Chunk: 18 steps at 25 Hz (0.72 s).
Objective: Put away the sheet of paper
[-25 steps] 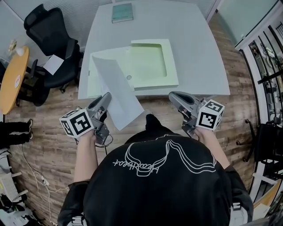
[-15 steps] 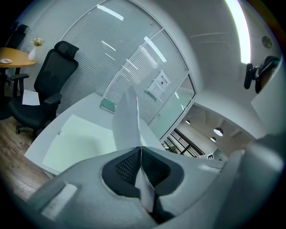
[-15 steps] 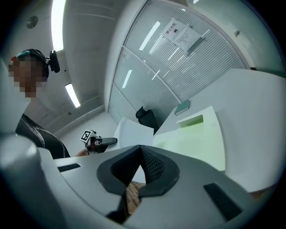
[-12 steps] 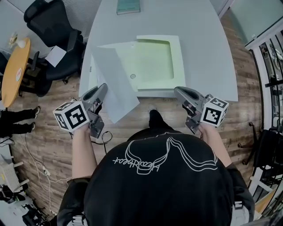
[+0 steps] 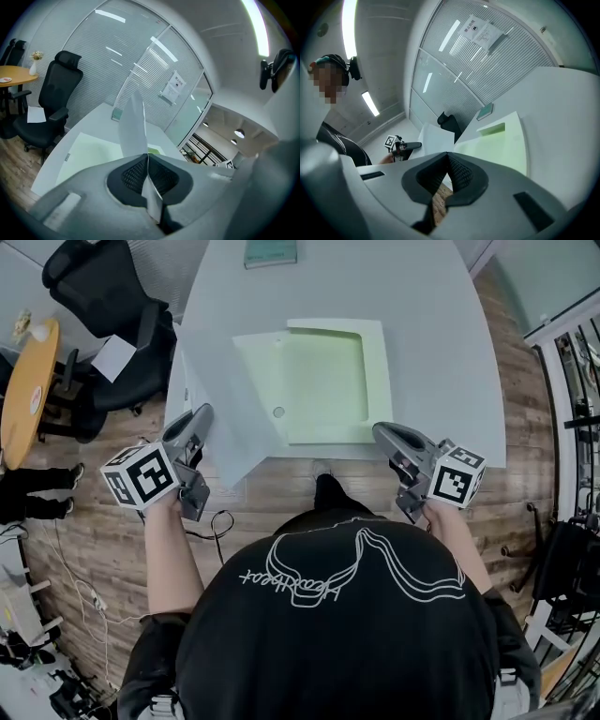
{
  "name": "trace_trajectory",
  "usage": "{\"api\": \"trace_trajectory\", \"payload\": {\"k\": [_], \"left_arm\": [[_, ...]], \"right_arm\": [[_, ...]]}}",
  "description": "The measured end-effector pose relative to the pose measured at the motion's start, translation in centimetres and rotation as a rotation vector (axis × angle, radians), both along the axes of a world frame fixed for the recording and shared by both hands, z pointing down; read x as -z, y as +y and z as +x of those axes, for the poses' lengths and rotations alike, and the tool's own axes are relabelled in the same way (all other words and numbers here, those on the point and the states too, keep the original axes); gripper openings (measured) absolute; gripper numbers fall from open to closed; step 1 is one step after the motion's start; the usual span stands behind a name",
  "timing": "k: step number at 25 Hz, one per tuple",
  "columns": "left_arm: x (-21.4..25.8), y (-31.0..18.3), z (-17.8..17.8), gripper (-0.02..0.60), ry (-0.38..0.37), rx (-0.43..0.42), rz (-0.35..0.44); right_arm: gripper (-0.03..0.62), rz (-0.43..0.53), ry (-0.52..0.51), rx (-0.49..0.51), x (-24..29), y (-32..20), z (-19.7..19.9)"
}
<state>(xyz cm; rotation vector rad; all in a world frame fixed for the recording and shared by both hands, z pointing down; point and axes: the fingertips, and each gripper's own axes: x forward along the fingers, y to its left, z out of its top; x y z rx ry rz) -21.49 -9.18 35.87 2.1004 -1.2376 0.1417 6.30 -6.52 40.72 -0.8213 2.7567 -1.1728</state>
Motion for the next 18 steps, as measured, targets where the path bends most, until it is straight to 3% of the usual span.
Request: {"api": "trace_trajectory", "payload": {"k": [7, 18], "left_arm": [[-1.7, -3.8, -0.7, 0.011, 0.009, 0.027, -0.040], [-3.6, -5.8, 1.8, 0.011, 0.156, -0.043, -0.097]], "right_arm": [[0.011, -0.009, 0.032, 0.027, -0.2, -3.2, -0.2], [0.011, -0.027, 0.041, 0.089, -0.6, -5.2, -2.4]]}}
